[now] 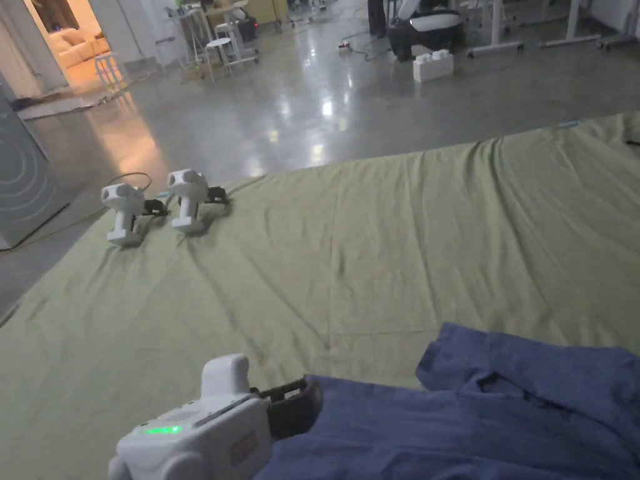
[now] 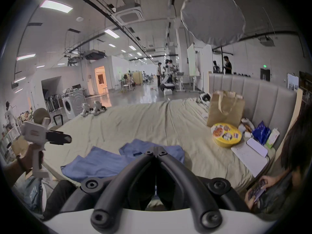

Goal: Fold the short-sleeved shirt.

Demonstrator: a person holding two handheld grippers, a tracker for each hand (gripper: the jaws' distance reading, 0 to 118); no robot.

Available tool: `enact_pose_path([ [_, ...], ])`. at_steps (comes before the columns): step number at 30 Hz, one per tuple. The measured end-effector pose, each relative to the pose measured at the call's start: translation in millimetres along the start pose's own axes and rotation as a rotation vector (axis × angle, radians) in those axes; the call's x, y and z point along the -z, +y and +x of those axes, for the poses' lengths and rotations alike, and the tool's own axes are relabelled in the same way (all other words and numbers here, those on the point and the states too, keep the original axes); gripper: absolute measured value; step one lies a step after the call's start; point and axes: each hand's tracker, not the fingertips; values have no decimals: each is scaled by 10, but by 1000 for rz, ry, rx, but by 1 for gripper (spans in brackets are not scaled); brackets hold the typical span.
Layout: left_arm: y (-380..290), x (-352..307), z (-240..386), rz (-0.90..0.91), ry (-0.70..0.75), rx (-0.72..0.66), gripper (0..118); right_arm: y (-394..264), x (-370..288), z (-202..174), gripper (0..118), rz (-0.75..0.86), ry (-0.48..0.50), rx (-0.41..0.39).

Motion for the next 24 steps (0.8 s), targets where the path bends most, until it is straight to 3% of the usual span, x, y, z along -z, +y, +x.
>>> enact_pose_path([
  [1, 38, 204, -35, -5, -15, -8, 96, -43, 56, 56, 2, -25, -8, 23],
  [4, 185, 838, -128, -110, 54, 14, 93, -159, 218, 230, 2, -89, -47, 92],
  [9, 225, 1417, -201, -213, 77, 8, 92, -279, 374, 393, 2, -151, -91, 129],
  [10, 202, 1482, -189, -243, 99, 7, 89, -301, 397, 422, 2, -166, -97, 137],
  [12, 149, 1577, -146, -268, 96, 34, 62, -337, 426, 457, 2, -179, -105, 140],
  [18, 92, 1596, 28, -275, 178, 146, 23, -366, 542, 475, 2, -213, -107, 119],
  [21, 108, 1670, 41, -299, 190, 160, 18, -279, 718, 506, 2, -214, -75, 118],
  [24, 89, 1741, 63, -333, 206, 203, 18, -31, 1103, 566, 6, -232, -30, 50],
])
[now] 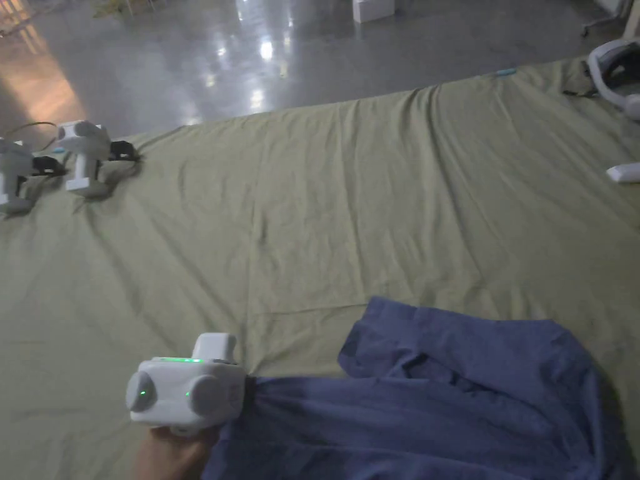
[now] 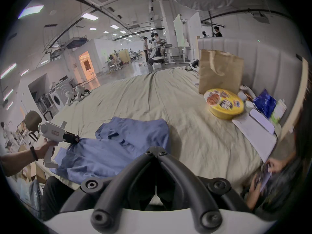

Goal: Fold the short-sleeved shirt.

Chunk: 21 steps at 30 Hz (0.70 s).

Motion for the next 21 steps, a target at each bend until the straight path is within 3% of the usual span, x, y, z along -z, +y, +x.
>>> enact_pose_path([
  [2, 60, 12, 30, -21, 12, 22, 18, 261, 387, 121, 40, -67, 38, -32],
  [3, 77, 10, 38, -27, 19, 26, 18, 398, 627, 157, 48, -100, 46, -39],
  [4, 80, 13, 41, -31, 20, 30, 18, 525, 862, 194, 48, -151, 60, -44],
  [5, 85, -9, 46, -34, 21, 35, 18, 640, 1123, 233, 75, -213, 80, -30],
  [6, 84, -13, 41, -36, 20, 36, 18, 711, 1381, 312, 92, -270, 99, 2],
  [7, 78, -12, 26, -33, 16, 31, 18, 771, 1631, 364, 98, -317, 106, 26],
  [9, 70, -18, -16, -29, 1, 20, 17, 840, 2068, 423, 98, -395, 83, 54],
  [15, 94, 0, -30, -37, -15, 22, 17, 609, 2903, 406, 98, -651, -21, -76],
  [18, 91, 19, -49, -27, -23, 22, 17, 572, 2856, 295, 95, -620, -26, -145],
  [19, 87, 19, -51, -23, -24, 15, 17, 606, 2800, 265, 86, -624, -29, -137],
  [21, 55, 12, -41, -12, -19, 17, 17, 629, 2671, 204, 27, -581, -58, -190],
])
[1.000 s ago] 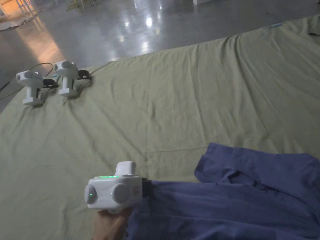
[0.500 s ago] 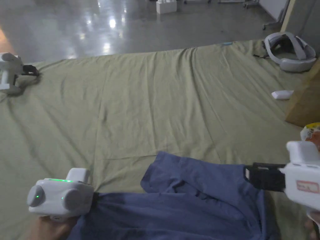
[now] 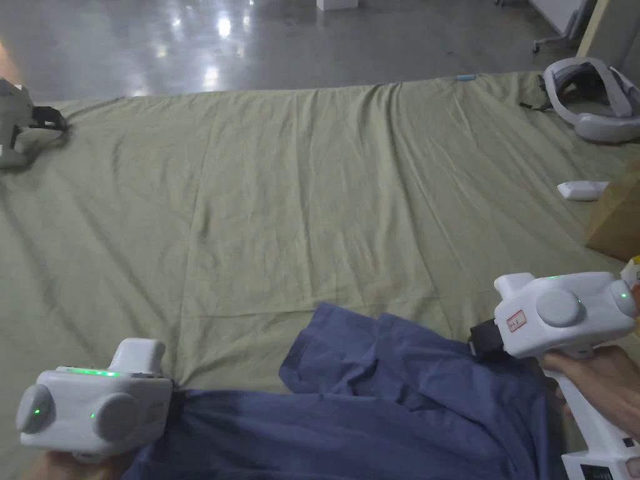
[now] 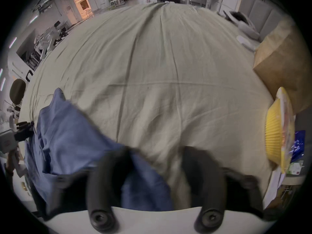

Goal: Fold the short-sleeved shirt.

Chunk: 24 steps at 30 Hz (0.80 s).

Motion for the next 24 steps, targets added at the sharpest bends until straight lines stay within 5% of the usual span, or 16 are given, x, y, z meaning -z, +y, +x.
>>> enact_pose_path([
  [1, -6, -7, 13, 4, 6, 2, 17, -2, -54, -35, 4, 0, -4, -22],
  [5, 17, -215, -67, 16, -33, -73, 9, -174, -306, -16, 4, -10, 159, 118],
  [7, -34, -536, -174, 100, -92, -163, 8, -291, -595, -71, 4, 122, 97, 93],
  [12, -103, -1641, -395, 373, -164, -199, 7, -461, -1503, 44, 4, 361, 216, 208],
  [24, -62, -4139, -939, 844, -62, -213, 7, -350, -3516, 223, 4, 873, 200, 235],
])
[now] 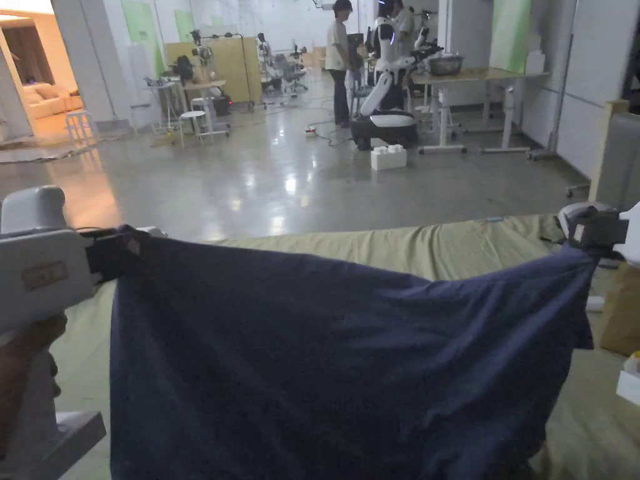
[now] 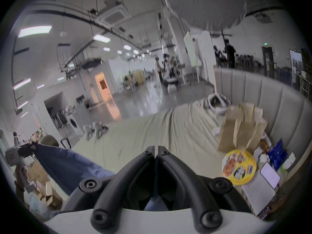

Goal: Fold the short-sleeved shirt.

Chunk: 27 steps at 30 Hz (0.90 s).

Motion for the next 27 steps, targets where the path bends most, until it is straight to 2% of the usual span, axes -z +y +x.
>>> enact_pose_path([
  [7, 726, -341, -193, 145, 65, -47, 7, 884, -190, -452, 4, 157, -29, -44],
  [13, 1165, -314, -289, 200, 125, -6, 7, 1376, -120, -768, 4, 235, -70, -107],
  [21, 1514, 246, -331, 198, 169, 19, 7, 1786, 327, -1026, 4, 284, -125, -169],
  [24, 1602, 514, -338, 203, 166, 16, 7, 1906, 573, -1016, 4, 295, -133, -162],
  [27, 1703, 855, -331, 198, 172, 31, 7, 1871, 497, -1004, 4, 302, -153, -161],
])
